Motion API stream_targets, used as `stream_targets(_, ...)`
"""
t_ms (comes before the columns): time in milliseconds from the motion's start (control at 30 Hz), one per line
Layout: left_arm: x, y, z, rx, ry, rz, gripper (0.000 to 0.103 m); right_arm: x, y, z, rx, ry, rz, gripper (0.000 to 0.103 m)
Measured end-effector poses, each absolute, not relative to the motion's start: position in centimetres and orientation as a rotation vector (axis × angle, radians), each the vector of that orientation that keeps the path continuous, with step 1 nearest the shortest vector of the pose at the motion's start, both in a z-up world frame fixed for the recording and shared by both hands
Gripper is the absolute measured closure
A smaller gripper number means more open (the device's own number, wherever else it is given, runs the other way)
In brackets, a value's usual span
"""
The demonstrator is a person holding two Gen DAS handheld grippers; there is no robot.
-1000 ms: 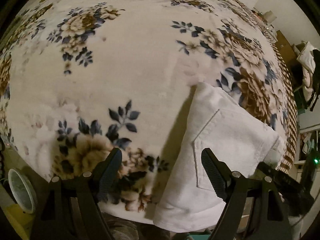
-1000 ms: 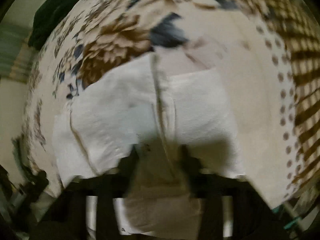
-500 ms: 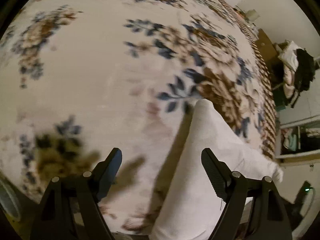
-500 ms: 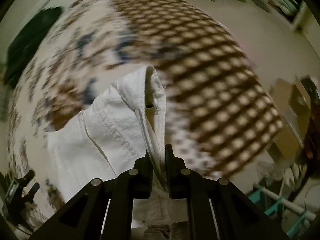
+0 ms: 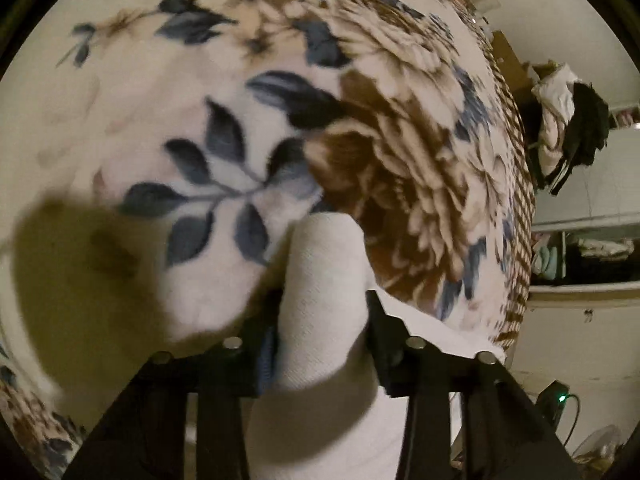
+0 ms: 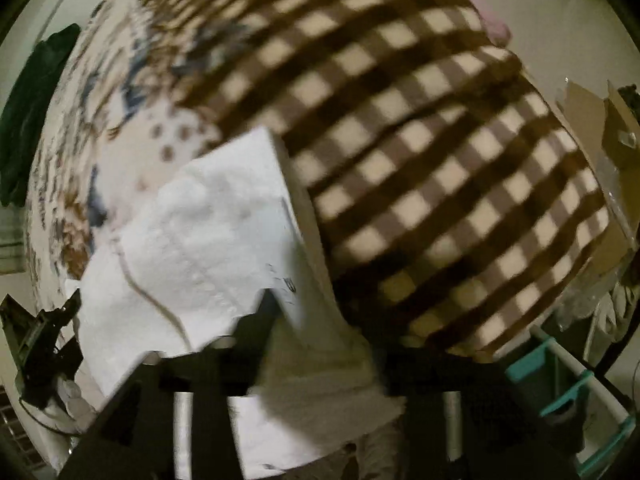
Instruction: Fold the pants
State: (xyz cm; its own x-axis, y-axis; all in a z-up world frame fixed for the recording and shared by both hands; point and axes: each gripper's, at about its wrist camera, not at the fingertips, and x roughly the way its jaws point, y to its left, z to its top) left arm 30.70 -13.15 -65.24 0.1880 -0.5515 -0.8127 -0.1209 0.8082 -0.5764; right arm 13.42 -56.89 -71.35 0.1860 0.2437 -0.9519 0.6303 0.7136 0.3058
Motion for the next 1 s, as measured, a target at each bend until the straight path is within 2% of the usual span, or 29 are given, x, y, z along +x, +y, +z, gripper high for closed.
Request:
stream_targets(100, 30.6, -12.3, -65.8, -0.652, 1.372, -0.338, 0.069, 13.2, -57.6, -71.1, 0.837, 1.405, -0.285, 0.035)
stream_targets(167, 30.6, -12.1, -65.6, -0.67, 1.375, -0.347, 0.065, 13.1, -58.5, -70.2, 0.869, 1.382, -0.273, 0.034)
stream_targets(233, 30.6, -11.7, -65.6, -0.735, 1.384, -0.357, 0.06, 13.7, -59.4, -69.1, 0.883, 1.297, -0.24, 0.021)
stream_targets(267, 30.6, -11.5, -65.7, -0.765, 1.389, -0.358, 0.056, 14.0, -60.1, -68.8, 0.885, 1.273, -0.231, 0.019)
stream_targets(400, 30.8, -11.6, -65.9, -0.775, 1.376, -0.379, 0.055, 17.1, -61.5, -70.6, 0.945, 1.295, -0.2, 0.017)
stream_targets(433, 30.8, -11.9, -65.7, -0.736, 1.366, -0.386, 0.057, 17.8, -61.5, -71.4, 0.992, 1.31, -0.172, 0.027)
stream_targets(467, 30.7, -12.3, -65.5, -0.685, 1.356, -0.392, 0.064, 18.1, -61.1, -71.6, 0.994, 1.306, -0.156, 0.044)
stream_targets(500, 30.6, -12.8, -65.2, -0.616, 1.349, -0.395, 0.067, 18.7, -60.7, -71.4, 0.926, 1.339, -0.183, 0.076)
stream_targets(567, 30.4, -12.7, -65.2, -0.57, 1.342, -0.405, 0.071, 19.5, -59.3, -70.5, 0.777, 1.393, -0.206, 0.082)
stream_targets(633, 30.7, -12.4, -65.8, -0.586, 1.357, -0.406, 0.072, 19.4, -59.7, -70.1, 0.744, 1.384, -0.251, 0.086)
stream_targets(700, 31.0, -12.2, -66.2, -0.605, 1.375, -0.386, 0.072, 19.1, -60.9, -70.3, 0.725, 1.381, -0.357, 0.1)
stream_targets(767, 30.9, -12.0, -65.6, -0.62, 1.382, -0.386, 0.069, 18.2, -63.1, -70.7, 0.738, 1.383, -0.458, 0.102)
stream_targets(800, 30.6, -11.7, -65.2, -0.638, 1.381, -0.393, 0.067, 17.5, -64.0, -70.9, 0.847, 1.362, -0.412, 0.102)
stream_targets(867, 29.6, -11.1, -64.3, -0.673, 1.389, -0.398, 0.058, 15.9, -64.4, -70.7, 0.977, 1.349, -0.297, 0.098)
stream_targets(900, 28.8, -10.7, -63.8, -0.687, 1.393, -0.401, 0.055, 15.1, -64.2, -70.3, 0.98, 1.357, -0.281, 0.086)
stream_targets(933, 28.2, -10.4, -63.3, -0.694, 1.387, -0.403, 0.053, 14.0, -63.7, -69.8, 0.971, 1.366, -0.276, 0.061)
stream_targets(1000, 26.3, -9.7, -62.4, -0.707, 1.382, -0.401, 0.048, 11.1, -62.4, -69.5, 1.007, 1.365, -0.258, 0.038)
